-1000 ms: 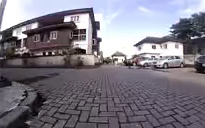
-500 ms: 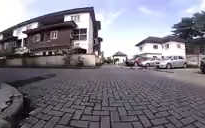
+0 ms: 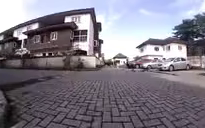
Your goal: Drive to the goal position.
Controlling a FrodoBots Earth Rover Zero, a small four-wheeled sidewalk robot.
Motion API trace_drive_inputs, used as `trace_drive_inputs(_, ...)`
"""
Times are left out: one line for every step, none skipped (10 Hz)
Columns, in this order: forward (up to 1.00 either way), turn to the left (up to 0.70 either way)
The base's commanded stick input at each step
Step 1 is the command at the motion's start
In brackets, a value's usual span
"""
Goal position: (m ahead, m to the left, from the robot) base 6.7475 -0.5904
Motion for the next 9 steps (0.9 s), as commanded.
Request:
trace_drive_inputs(0.69,0.03)
trace_drive_inputs(0.69,0.03)
trace_drive_inputs(0.69,0.03)
trace_drive_inputs(0.69,0.03)
trace_drive_inputs(0.69,0.03)
trace_drive_inputs(0.69,0.03)
trace_drive_inputs(0.69,0.03)
trace_drive_inputs(0.69,0.03)
trace_drive_inputs(0.69,0.03)
